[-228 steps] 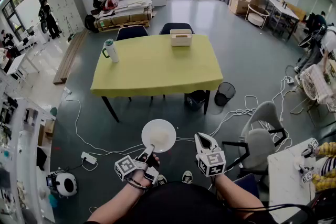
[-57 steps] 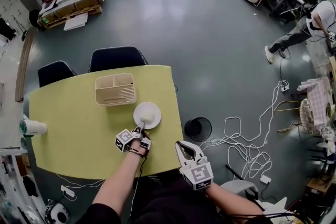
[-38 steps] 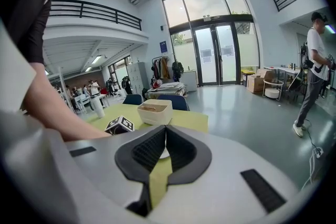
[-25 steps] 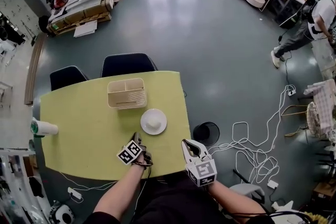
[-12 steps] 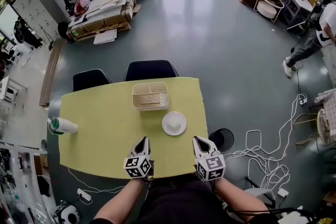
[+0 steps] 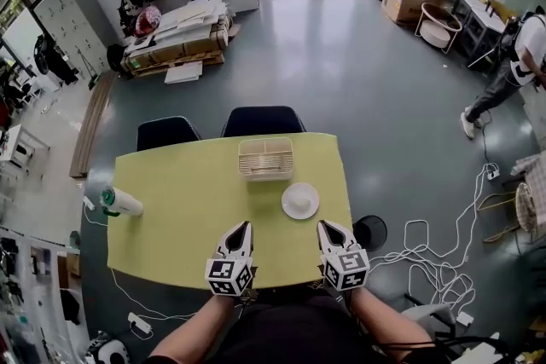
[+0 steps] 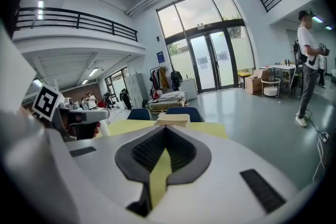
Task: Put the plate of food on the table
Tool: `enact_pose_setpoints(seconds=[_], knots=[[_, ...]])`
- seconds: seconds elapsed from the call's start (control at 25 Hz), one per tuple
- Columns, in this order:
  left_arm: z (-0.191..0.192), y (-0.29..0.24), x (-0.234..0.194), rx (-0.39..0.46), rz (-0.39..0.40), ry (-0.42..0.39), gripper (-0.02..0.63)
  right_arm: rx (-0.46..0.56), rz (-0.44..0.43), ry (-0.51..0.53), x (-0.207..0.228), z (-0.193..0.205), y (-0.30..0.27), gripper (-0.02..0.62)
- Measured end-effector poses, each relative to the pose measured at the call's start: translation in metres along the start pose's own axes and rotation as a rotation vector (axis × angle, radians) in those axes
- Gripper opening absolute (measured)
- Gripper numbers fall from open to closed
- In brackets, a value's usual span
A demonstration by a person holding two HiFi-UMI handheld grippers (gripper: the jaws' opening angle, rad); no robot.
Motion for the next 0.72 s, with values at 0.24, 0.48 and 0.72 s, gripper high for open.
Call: enact_pose_setpoints(seconds=[0.24, 0.48, 0.72], knots=[[-0.010, 0.030, -0.007, 0.019, 0.078, -0.034, 0.009, 0.008, -0.002, 0.020, -0.035, 0.008, 0.005, 0.012], [-0.004, 0.048, -0.013, 0.003, 0.123, -0.022, 0.009, 0.008, -0.026, 0.077, -0.065, 0.010, 0.004, 0.011], [0.001, 0.053, -0.012, 0.003, 0.134, -0.028, 0.009, -0.002, -0.020, 0.065, -0.071, 0.015, 0.005, 0.011]])
Point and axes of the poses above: the fingertips, and each gripper's own axes: y backward along the fingers, x to its right, z out of its underside, the point moved 6 cm from there along y, backward along the fingers, and after that the axes turned 12 degrees about -y, right-handed, at the moved point
